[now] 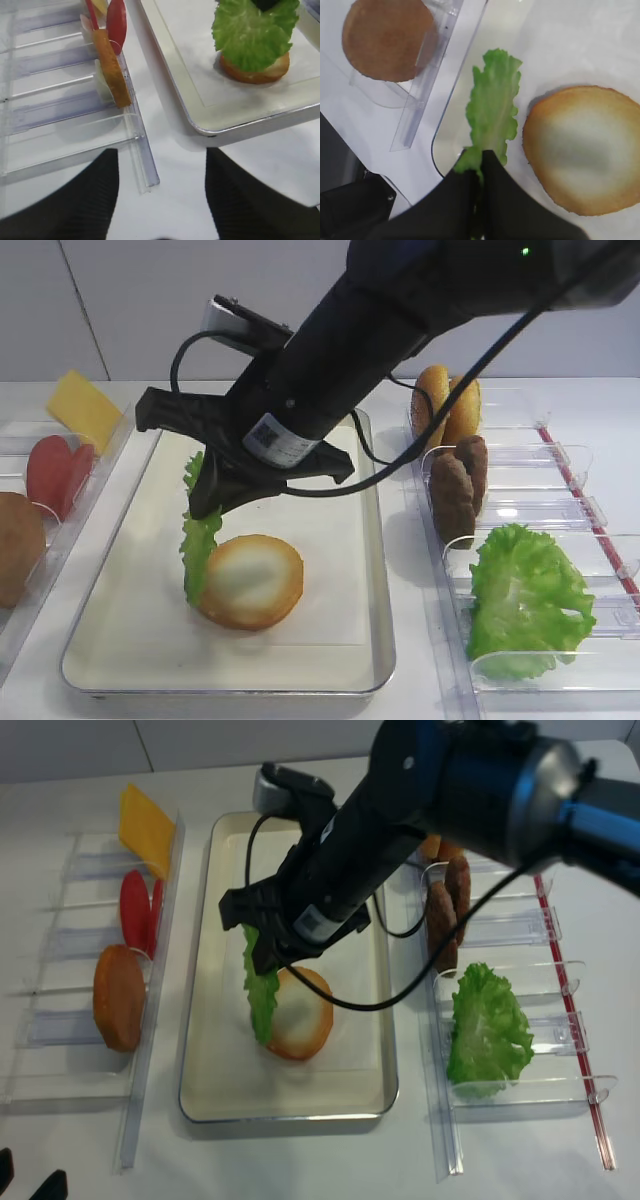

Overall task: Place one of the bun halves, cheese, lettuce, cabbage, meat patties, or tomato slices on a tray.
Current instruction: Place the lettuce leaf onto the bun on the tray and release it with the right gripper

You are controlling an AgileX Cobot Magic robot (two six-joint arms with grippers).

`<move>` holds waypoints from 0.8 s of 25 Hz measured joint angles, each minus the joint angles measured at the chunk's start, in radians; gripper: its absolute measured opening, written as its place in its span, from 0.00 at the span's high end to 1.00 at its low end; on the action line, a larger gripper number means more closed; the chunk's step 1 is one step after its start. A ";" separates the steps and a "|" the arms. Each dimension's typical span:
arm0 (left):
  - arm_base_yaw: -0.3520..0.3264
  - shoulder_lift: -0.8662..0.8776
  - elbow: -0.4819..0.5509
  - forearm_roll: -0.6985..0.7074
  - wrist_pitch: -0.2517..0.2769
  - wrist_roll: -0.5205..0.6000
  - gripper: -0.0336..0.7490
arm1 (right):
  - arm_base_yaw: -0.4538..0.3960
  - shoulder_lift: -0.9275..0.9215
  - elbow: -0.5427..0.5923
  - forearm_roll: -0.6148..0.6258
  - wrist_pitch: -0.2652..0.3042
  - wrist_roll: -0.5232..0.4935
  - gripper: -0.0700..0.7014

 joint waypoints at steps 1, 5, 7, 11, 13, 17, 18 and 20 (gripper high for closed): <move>0.000 0.000 0.000 0.000 0.000 0.000 0.50 | 0.000 0.015 -0.003 0.000 0.000 0.000 0.89; 0.000 0.000 0.000 0.000 0.000 0.000 0.50 | 0.000 0.060 -0.003 0.004 0.000 -0.002 0.89; 0.000 0.000 0.000 0.000 0.000 0.000 0.50 | 0.000 0.066 -0.003 0.013 0.000 -0.002 0.89; 0.000 0.000 0.000 0.000 0.000 0.000 0.50 | 0.002 0.066 -0.005 0.043 0.000 -0.023 0.89; 0.000 0.000 0.000 0.000 0.000 0.000 0.50 | 0.002 0.066 -0.005 0.032 0.004 -0.020 0.89; 0.000 0.000 0.000 0.000 0.000 0.000 0.50 | 0.008 0.068 -0.005 0.098 0.004 -0.057 0.89; 0.000 0.000 0.000 0.000 0.000 0.000 0.50 | 0.010 0.068 -0.005 0.119 0.004 -0.073 0.89; 0.000 0.000 0.000 0.000 0.000 0.000 0.50 | 0.015 0.068 -0.005 0.136 0.004 -0.088 0.89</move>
